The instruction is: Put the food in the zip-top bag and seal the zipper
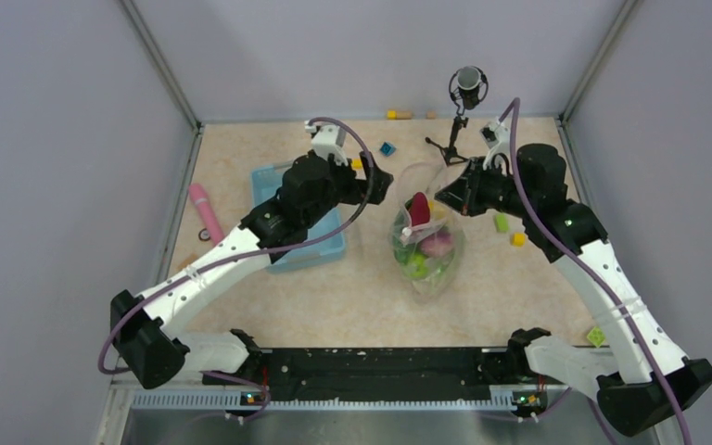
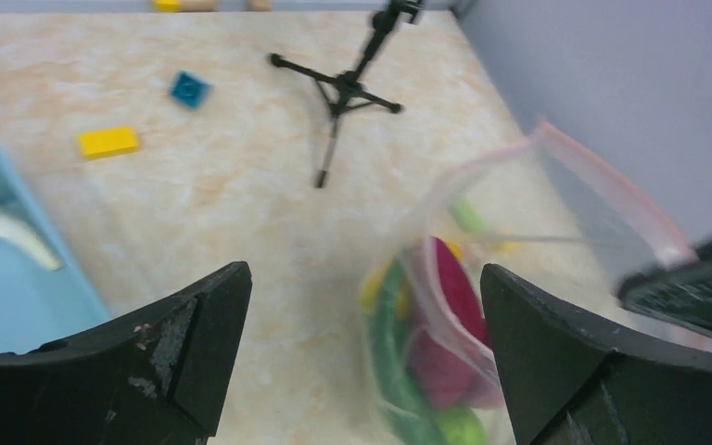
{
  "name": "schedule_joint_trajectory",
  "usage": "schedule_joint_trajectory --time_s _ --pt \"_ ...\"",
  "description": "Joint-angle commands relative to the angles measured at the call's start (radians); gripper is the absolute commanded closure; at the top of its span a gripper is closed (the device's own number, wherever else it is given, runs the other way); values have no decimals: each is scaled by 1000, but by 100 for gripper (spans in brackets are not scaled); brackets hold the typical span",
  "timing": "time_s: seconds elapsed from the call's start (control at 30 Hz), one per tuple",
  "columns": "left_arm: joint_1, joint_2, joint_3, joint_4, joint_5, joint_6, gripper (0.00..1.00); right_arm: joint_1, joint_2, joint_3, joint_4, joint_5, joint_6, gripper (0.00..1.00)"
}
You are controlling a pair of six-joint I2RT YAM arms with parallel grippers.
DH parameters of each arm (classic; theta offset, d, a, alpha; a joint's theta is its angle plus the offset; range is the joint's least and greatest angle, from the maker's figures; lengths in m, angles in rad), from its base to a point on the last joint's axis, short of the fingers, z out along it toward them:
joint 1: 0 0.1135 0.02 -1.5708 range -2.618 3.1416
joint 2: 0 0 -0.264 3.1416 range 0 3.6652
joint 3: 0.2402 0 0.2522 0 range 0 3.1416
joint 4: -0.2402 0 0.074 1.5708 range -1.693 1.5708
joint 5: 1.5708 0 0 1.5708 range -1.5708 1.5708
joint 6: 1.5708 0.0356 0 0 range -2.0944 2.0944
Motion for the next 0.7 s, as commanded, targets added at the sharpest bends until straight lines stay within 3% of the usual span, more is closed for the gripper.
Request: schedule_joint_trajectory --time_s 0.0,0.17,0.23,0.67 --pt "84 -15 0 -87 -170 -18 1 -4 -31 -1 30 16 -9 100" --pt "282 15 -87 -58 -96 -144 1 -4 -37 -7 27 30 -14 100" --pt "331 39 -127 -5 -129 -187 1 -4 -39 -10 26 34 -17 100" --pt "511 304 -232 318 -174 -446 4 -4 -43 -17 19 70 -23 100"
